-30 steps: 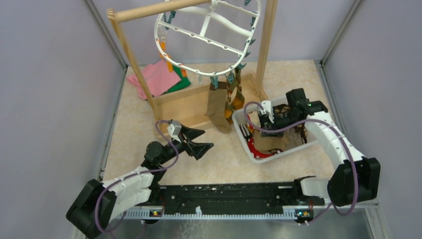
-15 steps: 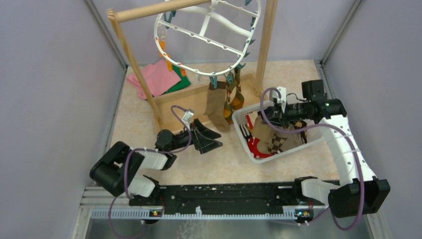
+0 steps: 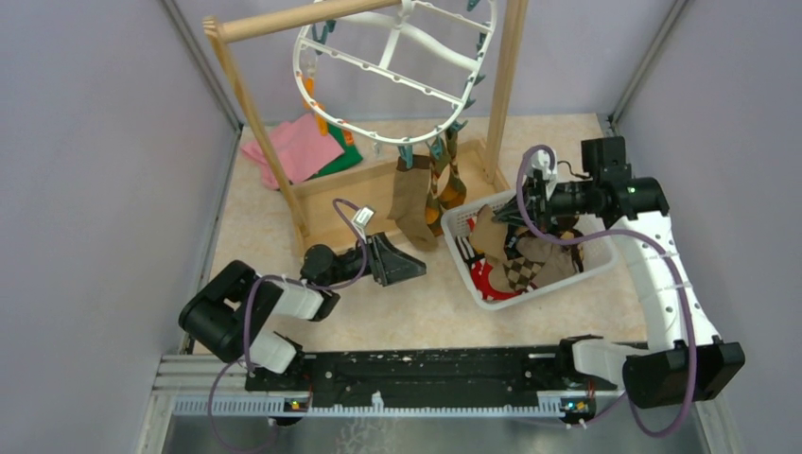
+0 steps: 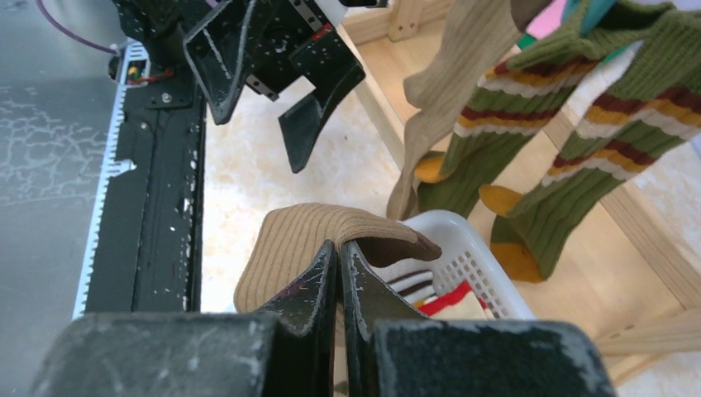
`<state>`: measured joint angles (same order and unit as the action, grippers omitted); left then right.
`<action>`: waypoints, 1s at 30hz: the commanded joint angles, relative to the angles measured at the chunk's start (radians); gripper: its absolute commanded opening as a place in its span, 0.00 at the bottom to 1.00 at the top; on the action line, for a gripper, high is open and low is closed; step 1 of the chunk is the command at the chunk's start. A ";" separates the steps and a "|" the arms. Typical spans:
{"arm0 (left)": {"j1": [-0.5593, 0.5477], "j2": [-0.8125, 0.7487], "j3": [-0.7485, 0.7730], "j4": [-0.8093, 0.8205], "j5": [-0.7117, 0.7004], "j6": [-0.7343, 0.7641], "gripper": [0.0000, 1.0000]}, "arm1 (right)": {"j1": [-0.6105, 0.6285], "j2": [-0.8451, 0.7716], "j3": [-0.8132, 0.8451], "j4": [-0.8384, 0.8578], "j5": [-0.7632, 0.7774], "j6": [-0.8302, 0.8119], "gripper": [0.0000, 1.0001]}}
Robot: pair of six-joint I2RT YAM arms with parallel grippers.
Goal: Clip the socks to the hanger
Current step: Pick up the sock from the bin.
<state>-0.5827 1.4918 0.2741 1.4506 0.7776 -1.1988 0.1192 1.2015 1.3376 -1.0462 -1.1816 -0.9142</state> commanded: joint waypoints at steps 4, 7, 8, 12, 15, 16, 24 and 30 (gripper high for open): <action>-0.007 -0.054 -0.016 0.341 -0.058 0.009 0.98 | -0.007 -0.049 -0.069 0.092 -0.153 0.018 0.00; -0.007 -0.062 -0.016 0.341 -0.050 0.005 0.98 | -0.006 -0.037 -0.082 0.105 -0.164 0.015 0.00; -0.008 -0.066 -0.017 0.341 -0.048 0.005 0.98 | -0.007 -0.034 -0.084 0.108 -0.166 0.015 0.00; -0.008 -0.088 -0.031 0.341 -0.060 0.010 0.98 | -0.006 -0.020 -0.084 0.122 -0.190 0.041 0.00; -0.016 -0.093 -0.036 0.341 -0.080 0.013 0.98 | -0.006 -0.020 -0.086 0.178 -0.207 0.117 0.00; -0.020 -0.090 -0.033 0.341 -0.084 0.013 0.98 | -0.007 -0.020 -0.087 0.197 -0.209 0.138 0.00; -0.076 -0.042 0.002 0.340 -0.108 0.015 0.98 | 0.036 -0.046 -0.131 0.336 -0.230 0.261 0.00; -0.173 0.009 0.047 0.341 -0.188 0.019 0.97 | 0.109 -0.041 -0.122 0.292 -0.241 0.199 0.00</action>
<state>-0.7013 1.4719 0.2691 1.4555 0.6590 -1.1988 0.1898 1.1778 1.2022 -0.7692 -1.3701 -0.6868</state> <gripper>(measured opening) 0.975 0.008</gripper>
